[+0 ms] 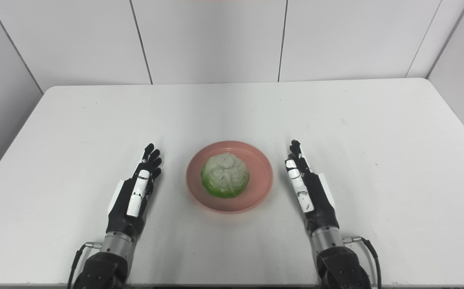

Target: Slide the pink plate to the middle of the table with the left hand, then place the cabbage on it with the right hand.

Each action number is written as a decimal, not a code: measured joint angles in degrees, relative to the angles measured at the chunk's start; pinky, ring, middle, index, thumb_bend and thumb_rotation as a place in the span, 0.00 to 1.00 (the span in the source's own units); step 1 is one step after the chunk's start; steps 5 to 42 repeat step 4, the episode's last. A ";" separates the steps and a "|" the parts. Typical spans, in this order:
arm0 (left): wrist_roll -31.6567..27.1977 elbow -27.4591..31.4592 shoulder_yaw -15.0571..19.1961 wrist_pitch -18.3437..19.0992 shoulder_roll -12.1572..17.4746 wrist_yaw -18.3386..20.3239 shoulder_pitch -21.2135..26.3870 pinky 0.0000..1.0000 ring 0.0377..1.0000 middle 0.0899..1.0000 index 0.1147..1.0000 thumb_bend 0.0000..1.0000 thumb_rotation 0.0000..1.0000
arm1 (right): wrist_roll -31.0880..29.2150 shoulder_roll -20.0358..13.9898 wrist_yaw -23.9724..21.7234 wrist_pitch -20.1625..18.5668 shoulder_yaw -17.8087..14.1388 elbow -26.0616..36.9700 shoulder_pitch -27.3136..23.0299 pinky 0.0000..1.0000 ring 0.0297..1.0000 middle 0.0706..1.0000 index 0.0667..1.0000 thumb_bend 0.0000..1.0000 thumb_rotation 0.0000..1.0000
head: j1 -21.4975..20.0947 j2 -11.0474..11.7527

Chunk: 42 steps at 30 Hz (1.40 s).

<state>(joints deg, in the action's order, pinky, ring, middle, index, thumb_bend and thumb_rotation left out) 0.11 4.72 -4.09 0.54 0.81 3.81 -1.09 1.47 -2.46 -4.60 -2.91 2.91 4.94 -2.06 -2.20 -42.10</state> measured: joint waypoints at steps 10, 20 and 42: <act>0.00 0.04 -0.03 0.04 0.00 0.00 0.00 1.00 1.00 1.00 1.00 0.39 1.00 | -0.05 -0.03 0.00 -0.40 0.02 0.24 0.01 1.00 1.00 1.00 1.00 0.29 1.00 | 0.35 -0.09; 0.00 0.04 -0.03 0.04 0.00 0.00 0.00 1.00 1.00 1.00 1.00 0.39 1.00 | -0.05 -0.03 0.00 -0.40 0.02 0.24 0.01 1.00 1.00 1.00 1.00 0.29 1.00 | 0.35 -0.09; 0.00 0.04 -0.03 0.04 0.00 0.00 0.00 1.00 1.00 1.00 1.00 0.39 1.00 | -0.05 -0.03 0.00 -0.40 0.02 0.24 0.01 1.00 1.00 1.00 1.00 0.29 1.00 | 0.35 -0.09</act>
